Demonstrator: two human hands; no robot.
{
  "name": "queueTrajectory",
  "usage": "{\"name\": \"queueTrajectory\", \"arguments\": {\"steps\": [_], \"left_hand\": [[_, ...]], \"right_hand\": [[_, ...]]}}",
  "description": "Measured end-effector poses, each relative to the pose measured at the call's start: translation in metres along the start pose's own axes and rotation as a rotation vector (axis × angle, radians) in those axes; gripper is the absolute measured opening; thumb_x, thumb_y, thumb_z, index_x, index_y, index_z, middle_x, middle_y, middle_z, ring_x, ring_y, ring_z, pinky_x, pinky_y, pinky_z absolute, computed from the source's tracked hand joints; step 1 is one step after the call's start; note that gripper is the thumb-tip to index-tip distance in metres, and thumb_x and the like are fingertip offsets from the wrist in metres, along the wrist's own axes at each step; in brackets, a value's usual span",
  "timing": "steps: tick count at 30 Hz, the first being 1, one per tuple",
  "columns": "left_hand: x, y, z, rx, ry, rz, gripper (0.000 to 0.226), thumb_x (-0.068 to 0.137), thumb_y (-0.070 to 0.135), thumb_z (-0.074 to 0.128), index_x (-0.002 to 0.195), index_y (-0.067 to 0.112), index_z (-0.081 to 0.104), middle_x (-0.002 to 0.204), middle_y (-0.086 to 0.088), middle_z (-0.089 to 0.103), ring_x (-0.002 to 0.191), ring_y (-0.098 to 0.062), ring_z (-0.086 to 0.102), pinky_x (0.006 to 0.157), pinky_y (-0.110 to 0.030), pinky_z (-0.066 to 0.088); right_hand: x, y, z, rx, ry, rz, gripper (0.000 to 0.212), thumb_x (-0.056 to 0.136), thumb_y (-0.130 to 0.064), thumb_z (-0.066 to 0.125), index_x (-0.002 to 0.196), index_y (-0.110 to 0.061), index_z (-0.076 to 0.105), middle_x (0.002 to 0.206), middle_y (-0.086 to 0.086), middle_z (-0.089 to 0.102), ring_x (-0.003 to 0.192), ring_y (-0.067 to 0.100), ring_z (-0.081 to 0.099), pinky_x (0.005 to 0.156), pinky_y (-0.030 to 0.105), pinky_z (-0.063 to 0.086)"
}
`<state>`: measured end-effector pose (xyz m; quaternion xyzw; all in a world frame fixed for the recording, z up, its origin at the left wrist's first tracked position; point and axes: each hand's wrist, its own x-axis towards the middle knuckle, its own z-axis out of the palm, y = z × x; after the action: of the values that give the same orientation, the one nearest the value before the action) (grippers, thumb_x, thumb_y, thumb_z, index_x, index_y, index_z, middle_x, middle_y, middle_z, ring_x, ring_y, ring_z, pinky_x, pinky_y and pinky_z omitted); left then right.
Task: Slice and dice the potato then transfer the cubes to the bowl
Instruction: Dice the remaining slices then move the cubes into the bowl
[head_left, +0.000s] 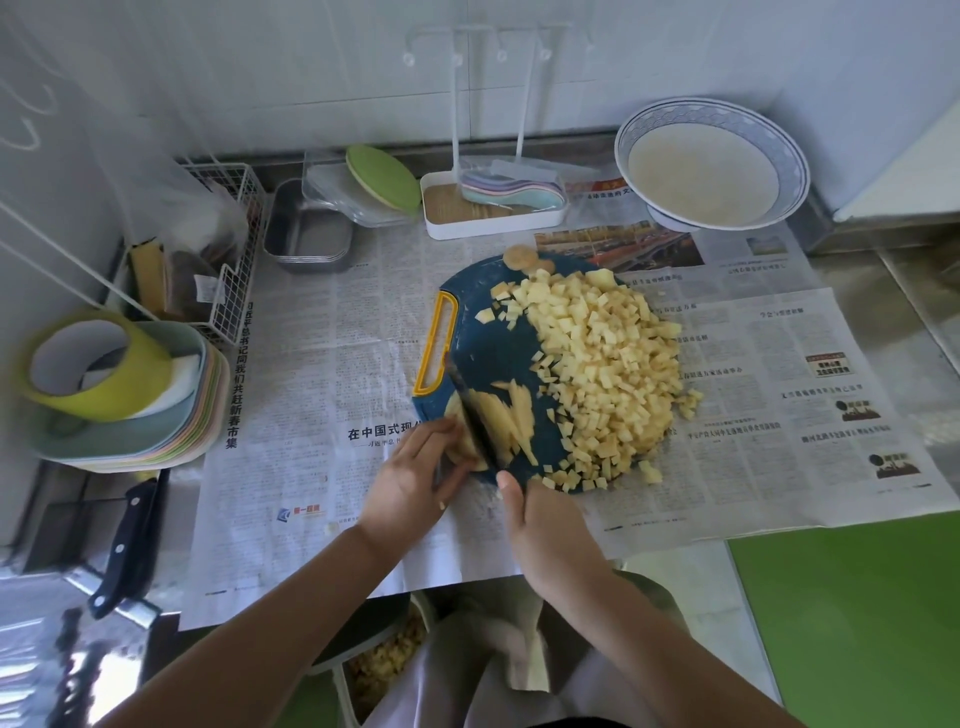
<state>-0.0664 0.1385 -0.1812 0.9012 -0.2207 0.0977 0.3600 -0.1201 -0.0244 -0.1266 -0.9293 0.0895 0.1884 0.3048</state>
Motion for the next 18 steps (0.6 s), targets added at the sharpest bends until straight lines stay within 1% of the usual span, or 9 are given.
{"name": "queueTrajectory", "arguments": {"steps": [3,5,7,9,11,13,15,16,18], "left_hand": [[0.001,0.0,0.0,-0.015,-0.013,0.002,0.03,0.087,0.028,0.059,0.1,0.002,0.066,0.104,-0.009,0.065,0.098,-0.015,0.057,0.09,-0.012,0.041],[0.001,0.001,-0.001,-0.035,-0.007,0.001,0.024,0.086,0.026,0.059,0.093,0.004,0.065,0.098,-0.008,0.064,0.092,-0.013,0.056,0.086,-0.009,0.039],[-0.001,0.001,-0.003,-0.042,-0.006,0.012,0.024,0.084,0.027,0.059,0.093,0.004,0.063,0.097,-0.008,0.063,0.093,-0.013,0.055,0.083,-0.012,0.042],[-0.002,-0.001,-0.004,-0.017,-0.016,0.038,0.029,0.082,0.028,0.059,0.097,0.003,0.063,0.1,-0.01,0.064,0.098,-0.015,0.055,0.083,-0.018,0.045],[-0.002,-0.001,-0.004,0.005,-0.026,0.033,0.039,0.082,0.03,0.058,0.104,-0.002,0.065,0.106,-0.015,0.065,0.103,-0.016,0.054,0.089,-0.02,0.045],[-0.001,0.0,-0.004,0.01,-0.023,-0.001,0.045,0.083,0.033,0.059,0.108,-0.004,0.065,0.11,-0.015,0.065,0.104,-0.016,0.055,0.091,-0.018,0.044],[-0.002,0.001,-0.005,-0.007,-0.023,-0.03,0.045,0.084,0.035,0.061,0.107,-0.003,0.066,0.11,-0.013,0.065,0.102,-0.015,0.058,0.09,-0.018,0.046],[-0.002,0.002,-0.006,-0.022,-0.023,-0.046,0.044,0.085,0.035,0.06,0.107,-0.002,0.067,0.11,-0.012,0.065,0.1,-0.014,0.059,0.089,-0.017,0.047],[0.002,0.004,-0.008,-0.07,-0.007,-0.104,0.034,0.087,0.028,0.06,0.106,0.001,0.069,0.109,-0.008,0.066,0.096,-0.008,0.06,0.085,-0.015,0.048]], "right_hand": [[-0.002,-0.016,0.005,-0.214,0.048,-0.013,0.047,0.102,-0.05,0.018,0.098,-0.015,0.049,0.087,0.0,0.059,0.081,0.018,0.058,0.066,0.025,0.037],[-0.004,-0.021,0.012,-0.282,0.056,-0.013,0.047,0.102,-0.05,0.019,0.106,-0.014,0.049,0.097,0.003,0.065,0.09,0.02,0.063,0.066,0.026,0.037],[-0.004,-0.025,0.014,-0.283,0.055,-0.005,0.046,0.102,-0.05,0.021,0.107,-0.014,0.048,0.098,0.003,0.065,0.092,0.02,0.064,0.066,0.026,0.036],[0.0,-0.029,0.012,-0.267,0.073,-0.017,0.046,0.102,-0.05,0.021,0.105,-0.014,0.049,0.092,0.002,0.063,0.087,0.019,0.063,0.063,0.025,0.037],[0.005,-0.032,0.008,-0.209,0.086,-0.041,0.047,0.103,-0.047,0.019,0.096,-0.014,0.052,0.076,-0.003,0.053,0.074,0.017,0.055,0.056,0.022,0.034],[0.01,-0.028,0.003,-0.07,0.052,-0.034,0.05,0.104,-0.044,0.019,0.075,-0.015,0.048,0.063,-0.005,0.043,0.065,0.016,0.05,0.049,0.021,0.03],[0.015,-0.018,-0.002,0.114,0.011,0.001,0.055,0.103,-0.045,0.021,0.062,-0.015,0.042,0.057,-0.001,0.043,0.06,0.02,0.051,0.052,0.028,0.035],[0.015,-0.013,-0.005,0.185,0.001,0.012,0.057,0.103,-0.046,0.023,0.059,-0.015,0.04,0.055,0.0,0.042,0.055,0.02,0.049,0.053,0.032,0.037],[0.011,-0.008,-0.008,0.237,-0.009,0.002,0.058,0.102,-0.048,0.025,0.058,-0.014,0.04,0.053,0.0,0.041,0.049,0.018,0.045,0.055,0.036,0.04]]}}
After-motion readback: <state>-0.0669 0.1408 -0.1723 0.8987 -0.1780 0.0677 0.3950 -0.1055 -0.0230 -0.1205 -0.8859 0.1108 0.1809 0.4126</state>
